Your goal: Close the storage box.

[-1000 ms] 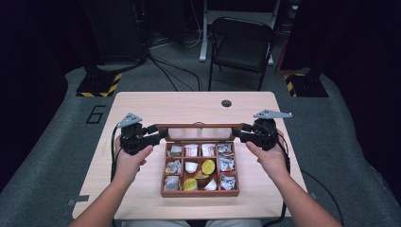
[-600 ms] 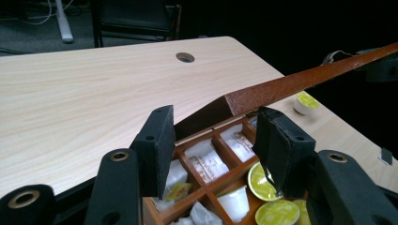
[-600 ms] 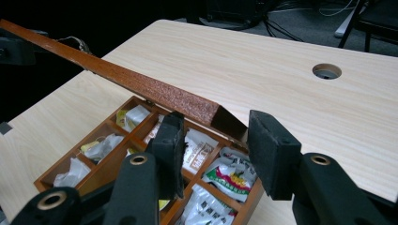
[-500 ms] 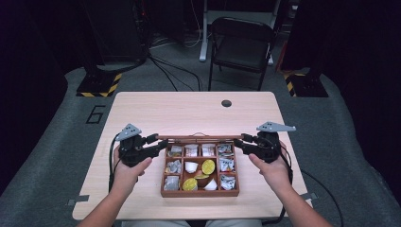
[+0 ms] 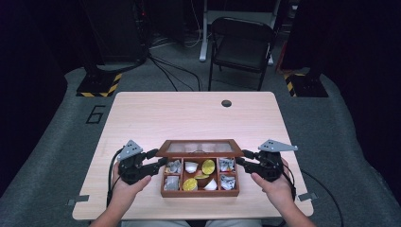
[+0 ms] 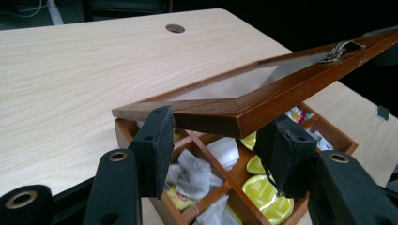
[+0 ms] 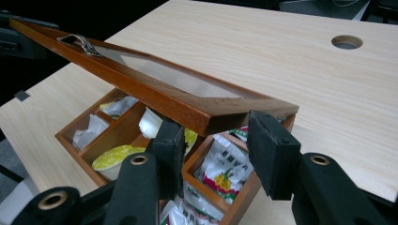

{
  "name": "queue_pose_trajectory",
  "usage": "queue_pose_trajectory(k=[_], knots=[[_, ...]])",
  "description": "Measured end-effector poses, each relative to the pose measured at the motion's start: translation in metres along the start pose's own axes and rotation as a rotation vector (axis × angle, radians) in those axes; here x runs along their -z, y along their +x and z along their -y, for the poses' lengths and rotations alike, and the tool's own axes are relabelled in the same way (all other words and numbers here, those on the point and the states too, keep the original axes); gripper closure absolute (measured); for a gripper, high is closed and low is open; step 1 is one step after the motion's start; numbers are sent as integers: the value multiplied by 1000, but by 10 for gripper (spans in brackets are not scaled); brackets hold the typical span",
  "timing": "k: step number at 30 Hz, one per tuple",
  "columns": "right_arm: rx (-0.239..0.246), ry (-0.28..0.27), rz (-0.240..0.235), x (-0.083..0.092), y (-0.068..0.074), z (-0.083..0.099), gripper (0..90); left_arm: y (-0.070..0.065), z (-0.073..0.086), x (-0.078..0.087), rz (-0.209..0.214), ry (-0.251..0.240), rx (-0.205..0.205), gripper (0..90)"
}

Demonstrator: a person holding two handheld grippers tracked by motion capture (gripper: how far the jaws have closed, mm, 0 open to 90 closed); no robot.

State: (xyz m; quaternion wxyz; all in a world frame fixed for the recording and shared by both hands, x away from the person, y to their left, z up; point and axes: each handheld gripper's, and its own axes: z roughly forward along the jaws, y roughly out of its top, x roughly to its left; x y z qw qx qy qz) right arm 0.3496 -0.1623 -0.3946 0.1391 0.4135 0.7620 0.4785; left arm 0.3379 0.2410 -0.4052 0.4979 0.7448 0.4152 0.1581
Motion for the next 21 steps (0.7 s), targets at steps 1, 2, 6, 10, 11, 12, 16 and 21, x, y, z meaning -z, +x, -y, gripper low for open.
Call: queue_pose_trajectory(k=[1,2,6,10,11,12,16,21], knots=[[1,0,-2,0,0,3,571,-1,3,0,-4,2,-10,472],[1,-1,-7,0,1,6,572,-2,5,1,-5,1,-1,471],[8,-10,-17,1,2,15,571,-4,14,2,2,-14,-10,470],[29,-10,-5,2,6,23,569,-7,24,3,2,-13,-11,469],[39,-12,-2,3,8,27,568,-8,26,3,3,-11,-16,469],[46,-11,2,3,9,29,568,-8,28,4,6,-9,-16,469],[66,2,4,2,11,37,564,-9,36,4,13,6,-20,467],[67,29,-5,0,11,48,559,-11,48,2,18,31,-32,464]])
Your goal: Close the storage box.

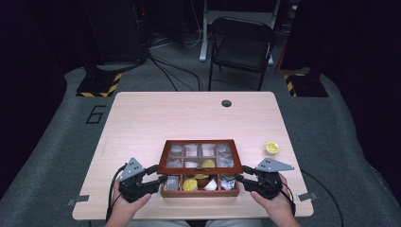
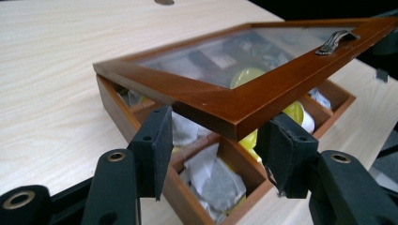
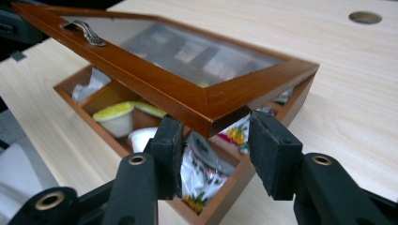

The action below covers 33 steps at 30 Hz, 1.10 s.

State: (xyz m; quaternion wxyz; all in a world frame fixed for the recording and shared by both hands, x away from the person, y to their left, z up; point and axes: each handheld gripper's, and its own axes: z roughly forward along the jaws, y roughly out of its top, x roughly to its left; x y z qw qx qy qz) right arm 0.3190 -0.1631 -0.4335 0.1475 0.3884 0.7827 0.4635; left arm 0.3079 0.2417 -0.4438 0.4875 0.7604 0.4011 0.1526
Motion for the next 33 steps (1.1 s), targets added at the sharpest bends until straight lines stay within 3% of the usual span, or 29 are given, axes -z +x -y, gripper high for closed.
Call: queue_pose_trajectory(k=[10,11,12,19,30,33], knots=[[26,61,-5,-8,3,21,542,-4,21,-6,31,52,-10,454],[36,66,-2,-9,3,23,541,-5,23,-7,28,47,2,454],[33,69,-1,-10,4,24,542,-4,23,-7,35,69,-20,453],[23,91,-17,-13,2,31,537,-5,29,-11,32,78,-23,452],[20,116,-26,-16,1,36,533,-7,34,-12,37,104,-12,448],[43,134,-25,-18,3,37,530,-8,36,-13,39,121,-3,447]])
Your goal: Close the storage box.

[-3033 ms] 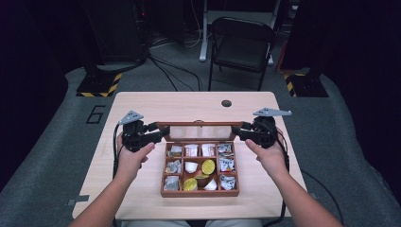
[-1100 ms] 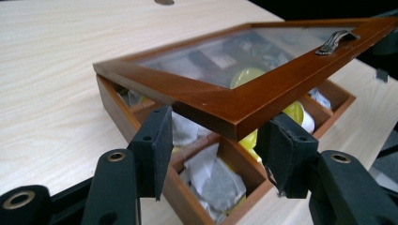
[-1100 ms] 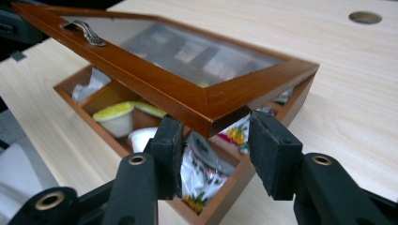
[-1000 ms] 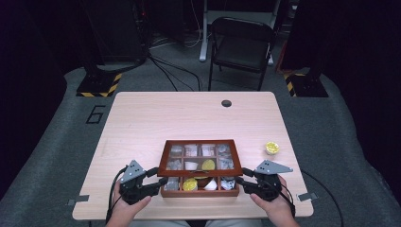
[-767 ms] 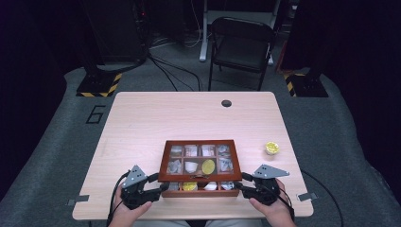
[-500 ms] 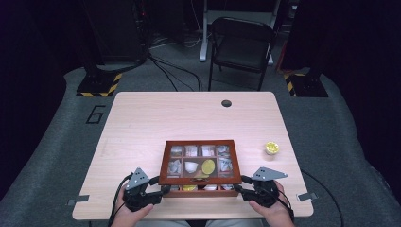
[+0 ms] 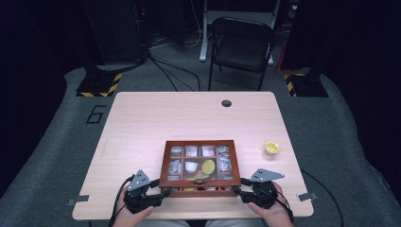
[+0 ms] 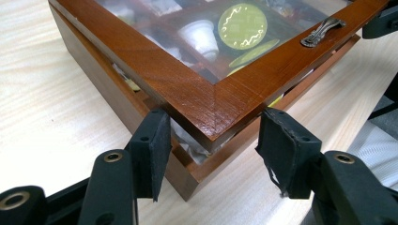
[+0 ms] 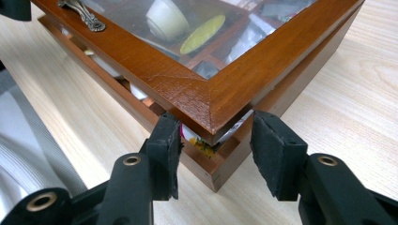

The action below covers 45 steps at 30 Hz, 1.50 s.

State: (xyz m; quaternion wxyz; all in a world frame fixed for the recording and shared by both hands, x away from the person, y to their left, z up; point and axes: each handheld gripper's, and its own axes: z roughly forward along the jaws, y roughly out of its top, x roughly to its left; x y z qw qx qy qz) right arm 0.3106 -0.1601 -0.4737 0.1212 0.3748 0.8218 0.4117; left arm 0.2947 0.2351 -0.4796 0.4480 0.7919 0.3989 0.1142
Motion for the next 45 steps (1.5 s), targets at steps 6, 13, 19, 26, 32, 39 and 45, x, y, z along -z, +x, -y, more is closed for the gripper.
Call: queue_pose_trajectory(k=[6,13,19,26,32,39,45], knots=[[-5,26,-4,-1,-1,2,522,-1,2,-1,-4,21,2,445],[-15,56,-2,-4,-2,4,518,-1,4,-1,-14,29,15,440],[-9,65,0,-6,-2,4,519,-2,5,-2,-10,35,17,440],[-13,75,-8,-6,-2,5,516,-1,5,-2,-11,48,16,439],[-10,78,-12,-7,-1,4,516,-1,5,-2,-14,56,26,439],[-6,88,-11,-7,0,5,516,-2,6,-3,-14,62,31,439],[-14,96,-12,-5,-1,5,510,-1,7,-3,-17,73,28,438]])
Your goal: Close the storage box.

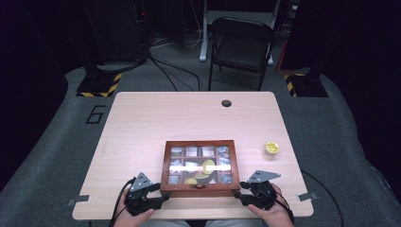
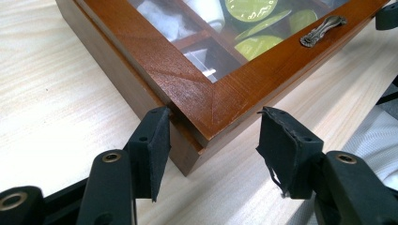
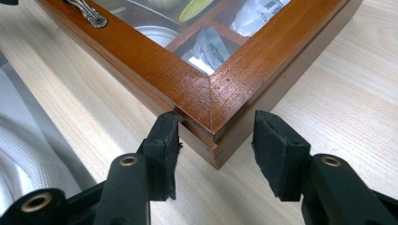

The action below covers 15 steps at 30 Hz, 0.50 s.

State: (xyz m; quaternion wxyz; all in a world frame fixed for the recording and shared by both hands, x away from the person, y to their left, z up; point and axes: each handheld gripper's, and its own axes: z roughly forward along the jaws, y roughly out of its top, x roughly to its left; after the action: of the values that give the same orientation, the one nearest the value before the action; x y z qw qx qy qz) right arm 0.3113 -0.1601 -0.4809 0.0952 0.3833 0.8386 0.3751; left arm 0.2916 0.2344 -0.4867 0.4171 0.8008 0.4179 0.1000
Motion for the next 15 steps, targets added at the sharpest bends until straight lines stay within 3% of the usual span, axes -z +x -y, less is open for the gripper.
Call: queue_pose_trajectory(k=[6,9,15], knots=[[-13,12,-3,1,-1,1,507,-1,2,4,10,-1,16,434],[-16,20,-7,0,1,1,504,0,2,3,9,3,1,434],[-33,3,-5,6,-1,2,487,0,1,7,10,-27,19,434]])
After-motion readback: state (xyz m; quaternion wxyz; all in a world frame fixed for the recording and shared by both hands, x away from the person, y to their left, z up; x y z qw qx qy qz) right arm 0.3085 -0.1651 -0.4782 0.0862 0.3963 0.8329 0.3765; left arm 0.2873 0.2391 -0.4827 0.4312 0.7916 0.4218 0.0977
